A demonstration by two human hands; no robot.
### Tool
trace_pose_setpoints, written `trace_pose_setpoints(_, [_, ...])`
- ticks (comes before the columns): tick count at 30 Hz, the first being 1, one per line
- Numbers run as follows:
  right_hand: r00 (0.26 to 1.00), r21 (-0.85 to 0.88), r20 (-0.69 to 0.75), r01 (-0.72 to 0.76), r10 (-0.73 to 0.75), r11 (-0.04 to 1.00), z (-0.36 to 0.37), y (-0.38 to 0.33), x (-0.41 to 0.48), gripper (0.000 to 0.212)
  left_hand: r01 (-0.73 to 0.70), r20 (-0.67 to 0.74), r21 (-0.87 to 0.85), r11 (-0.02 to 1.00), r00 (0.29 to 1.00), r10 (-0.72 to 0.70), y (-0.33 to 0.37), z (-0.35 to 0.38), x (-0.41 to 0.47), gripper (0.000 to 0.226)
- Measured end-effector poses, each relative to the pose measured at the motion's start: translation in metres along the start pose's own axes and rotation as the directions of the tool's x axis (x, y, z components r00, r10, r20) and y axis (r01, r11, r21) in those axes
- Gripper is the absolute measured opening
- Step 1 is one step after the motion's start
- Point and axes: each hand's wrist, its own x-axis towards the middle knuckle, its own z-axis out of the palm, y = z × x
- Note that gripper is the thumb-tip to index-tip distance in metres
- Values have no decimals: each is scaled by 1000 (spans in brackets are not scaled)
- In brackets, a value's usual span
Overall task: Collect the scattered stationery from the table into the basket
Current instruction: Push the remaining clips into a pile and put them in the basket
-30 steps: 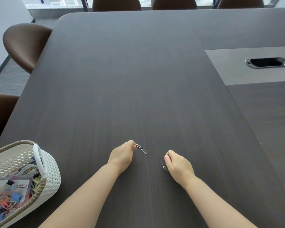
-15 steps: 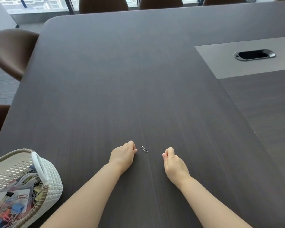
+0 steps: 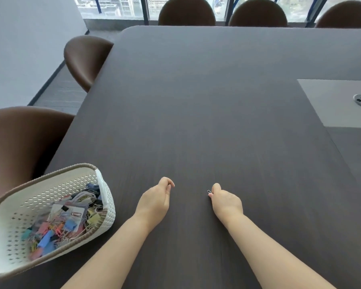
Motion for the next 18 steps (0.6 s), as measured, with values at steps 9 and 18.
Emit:
trace_pose_setpoints(9, [1000,-130,22,-19,22,991,-3,-28,-1,8,-64,-294,-3,998,954,60,-21,-64,-35,21])
trace_pose_setpoints(18, [770,391,-401,634,-497,667,-45,-200,-83,13,229,-423,101,968,891,-166,-124,-138,-91,28])
